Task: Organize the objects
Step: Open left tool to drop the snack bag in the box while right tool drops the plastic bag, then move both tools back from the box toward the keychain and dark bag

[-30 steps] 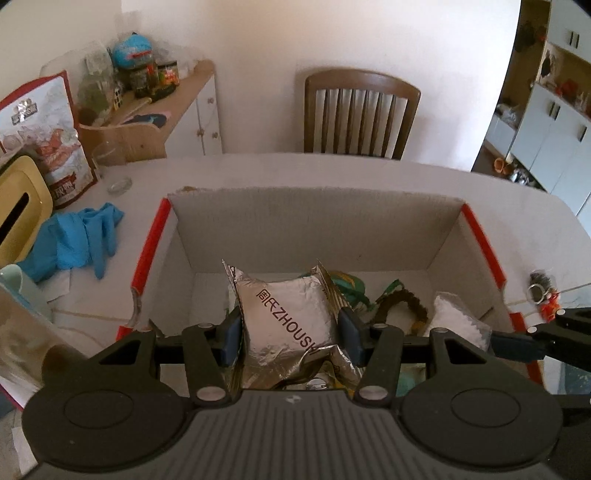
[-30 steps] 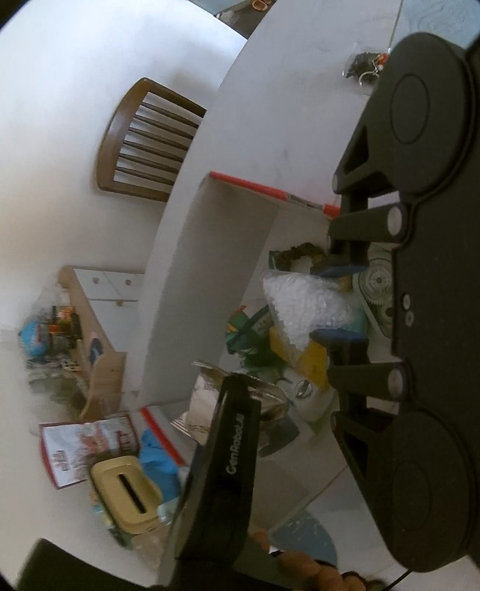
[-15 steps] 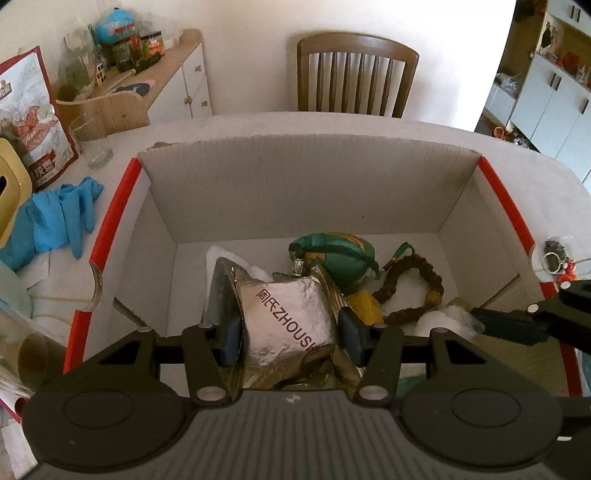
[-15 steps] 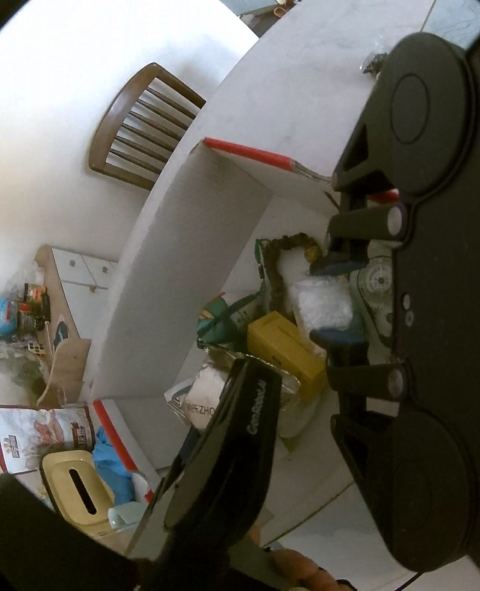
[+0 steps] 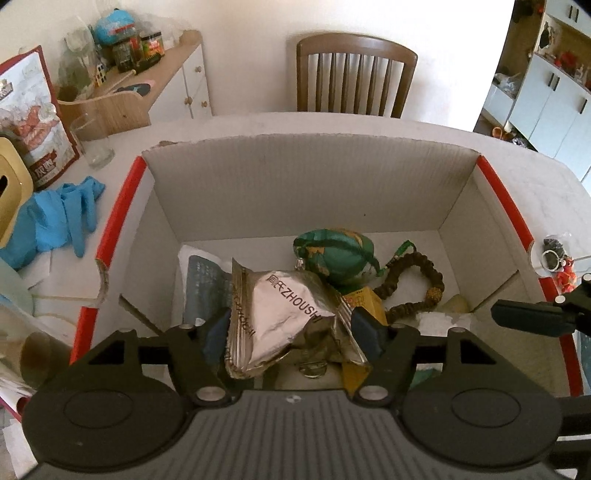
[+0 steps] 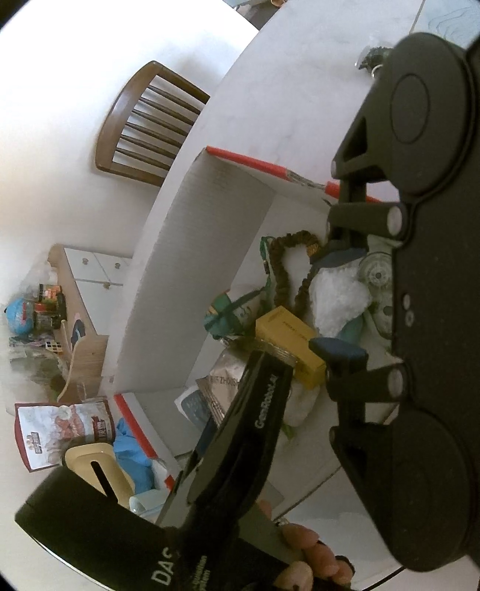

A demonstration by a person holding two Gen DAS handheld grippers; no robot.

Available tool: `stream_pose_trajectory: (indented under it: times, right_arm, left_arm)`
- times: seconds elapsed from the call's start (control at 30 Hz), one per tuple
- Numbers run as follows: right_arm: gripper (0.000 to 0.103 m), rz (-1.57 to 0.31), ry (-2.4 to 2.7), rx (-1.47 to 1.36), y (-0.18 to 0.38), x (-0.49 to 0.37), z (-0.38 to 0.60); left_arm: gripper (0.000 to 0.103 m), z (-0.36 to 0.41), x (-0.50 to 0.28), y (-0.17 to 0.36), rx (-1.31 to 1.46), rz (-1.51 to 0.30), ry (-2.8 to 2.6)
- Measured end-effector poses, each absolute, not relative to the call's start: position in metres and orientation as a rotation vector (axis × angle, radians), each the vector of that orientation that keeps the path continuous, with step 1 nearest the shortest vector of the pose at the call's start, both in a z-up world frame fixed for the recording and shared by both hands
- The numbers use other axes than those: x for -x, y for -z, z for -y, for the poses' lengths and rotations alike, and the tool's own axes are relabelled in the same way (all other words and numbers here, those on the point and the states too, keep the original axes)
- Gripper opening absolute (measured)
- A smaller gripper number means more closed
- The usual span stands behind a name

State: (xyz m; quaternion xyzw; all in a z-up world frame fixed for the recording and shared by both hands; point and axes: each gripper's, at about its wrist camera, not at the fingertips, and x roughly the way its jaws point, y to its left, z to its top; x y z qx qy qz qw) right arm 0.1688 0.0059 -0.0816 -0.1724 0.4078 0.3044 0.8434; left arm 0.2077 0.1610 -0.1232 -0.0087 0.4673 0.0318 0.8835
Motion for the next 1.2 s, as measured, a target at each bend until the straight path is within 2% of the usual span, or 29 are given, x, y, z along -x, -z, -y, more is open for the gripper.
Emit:
stream_pose_trajectory:
  times: [0.53, 0.6, 0.63, 0.67, 0.8, 1.2]
  right_arm:
    - [0.047, -0.814, -0.650, 0.242, 0.054, -0.154, 0.026]
    - [0.053, -0.800, -0.656, 0.225, 0.049, -0.151, 0.030]
    - [0.060, -0.790, -0.659, 0.215, 0.046, -0.149, 0.033]
    - [0.062, -0.781, -0.660, 0.205, 0.043, -0.147, 0.036]
    - [0.063, -0.756, -0.665, 0.183, 0.034, -0.139, 0.048]
    - [0.089, -0.647, -0.678, 0.089, 0.001, -0.114, 0.100]
  left_arm:
    - [0.070, -0.149, -0.171, 0.081, -0.016, -0.845, -0.077]
    - [0.074, -0.146, -0.165, 0.074, -0.019, -0.827, -0.078]
    - [0.077, -0.145, -0.161, 0.071, -0.017, -0.818, -0.078]
    - [0.080, -0.143, -0.157, 0.068, -0.015, -0.808, -0.081]
    - [0.081, -0.137, -0.144, 0.056, -0.009, -0.779, -0.085]
    - [0.086, -0.108, -0.113, 0.030, 0.026, -0.733, -0.068]
